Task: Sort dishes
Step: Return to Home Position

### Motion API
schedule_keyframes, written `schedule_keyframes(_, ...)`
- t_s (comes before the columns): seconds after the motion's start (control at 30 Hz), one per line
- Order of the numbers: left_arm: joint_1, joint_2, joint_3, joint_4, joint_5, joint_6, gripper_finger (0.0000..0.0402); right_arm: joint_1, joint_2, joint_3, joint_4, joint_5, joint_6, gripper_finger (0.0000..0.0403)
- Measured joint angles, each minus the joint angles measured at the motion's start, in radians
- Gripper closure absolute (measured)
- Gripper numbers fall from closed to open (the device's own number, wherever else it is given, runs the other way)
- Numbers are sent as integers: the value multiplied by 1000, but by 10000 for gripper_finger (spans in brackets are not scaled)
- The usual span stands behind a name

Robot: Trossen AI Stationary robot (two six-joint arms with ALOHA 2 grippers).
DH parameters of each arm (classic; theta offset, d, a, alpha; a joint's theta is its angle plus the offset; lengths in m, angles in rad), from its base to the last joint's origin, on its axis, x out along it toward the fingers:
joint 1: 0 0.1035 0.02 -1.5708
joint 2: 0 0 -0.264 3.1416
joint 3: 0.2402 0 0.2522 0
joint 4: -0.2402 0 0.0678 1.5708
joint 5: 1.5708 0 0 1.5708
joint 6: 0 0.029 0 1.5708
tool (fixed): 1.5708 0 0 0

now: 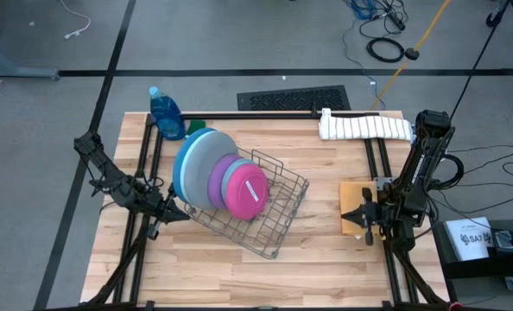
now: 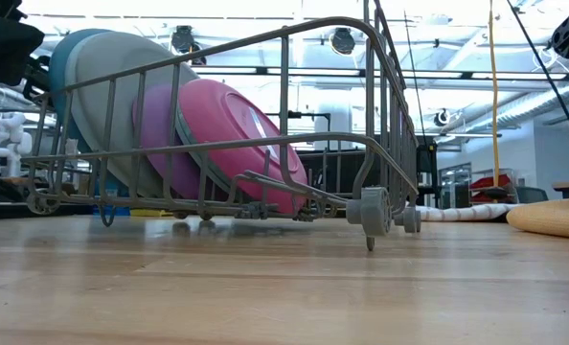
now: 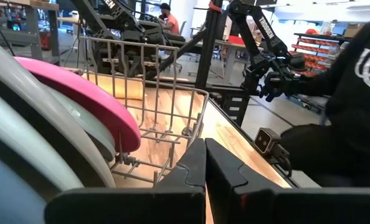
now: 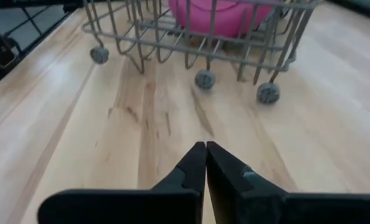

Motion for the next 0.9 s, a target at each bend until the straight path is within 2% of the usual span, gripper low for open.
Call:
schedule_keyframes(0.23, 0, 0, 0, 0, 0, 0, 402, 0, 0, 0, 14, -115, -1, 396)
schedule_keyframes(0.63, 0, 0, 0, 0, -1, 0, 402, 0, 0, 0, 28, -461, -1, 396)
schedule_keyframes(0.9, 0, 0, 0, 0, -1, 0, 402, 0, 0, 1, 28, -486, -1, 396)
